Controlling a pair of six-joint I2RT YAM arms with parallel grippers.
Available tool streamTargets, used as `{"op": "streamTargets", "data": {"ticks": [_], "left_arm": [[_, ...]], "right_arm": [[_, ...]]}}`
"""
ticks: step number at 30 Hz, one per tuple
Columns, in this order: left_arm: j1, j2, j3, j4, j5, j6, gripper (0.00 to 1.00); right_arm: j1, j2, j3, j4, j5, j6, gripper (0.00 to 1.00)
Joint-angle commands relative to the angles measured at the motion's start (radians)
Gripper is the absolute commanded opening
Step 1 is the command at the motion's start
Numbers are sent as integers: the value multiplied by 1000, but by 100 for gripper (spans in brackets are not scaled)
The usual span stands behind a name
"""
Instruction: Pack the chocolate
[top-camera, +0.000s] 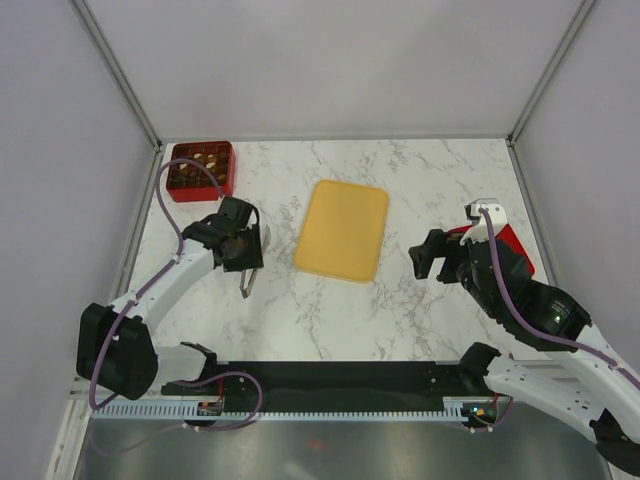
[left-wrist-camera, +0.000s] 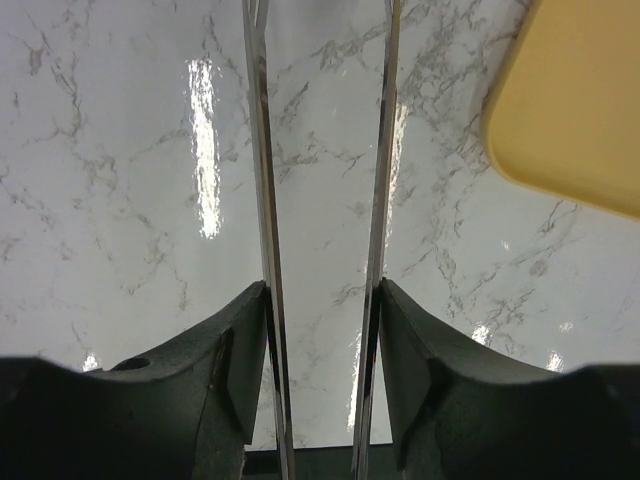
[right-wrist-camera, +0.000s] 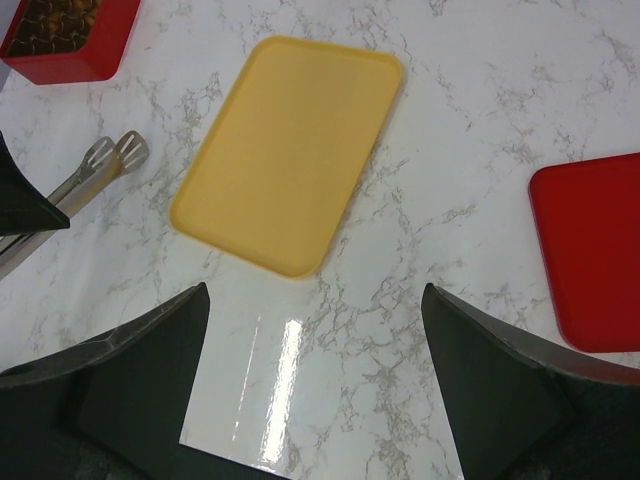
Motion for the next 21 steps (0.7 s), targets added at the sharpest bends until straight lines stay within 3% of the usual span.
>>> {"op": "streamTargets", "data": {"ticks": [1,17,21], "left_arm": [[-11,-24,-25,67,-37,-70,55],[-34,31,-144,112,12,-149,65],[-37,49,-148,113,21,-158,75]], "right_arm": [[0,-8,-2,-7,-11,17,95],[0,12,-28,-1,-13,37,95],[0,33,-42,-4,-13,50,98]]}}
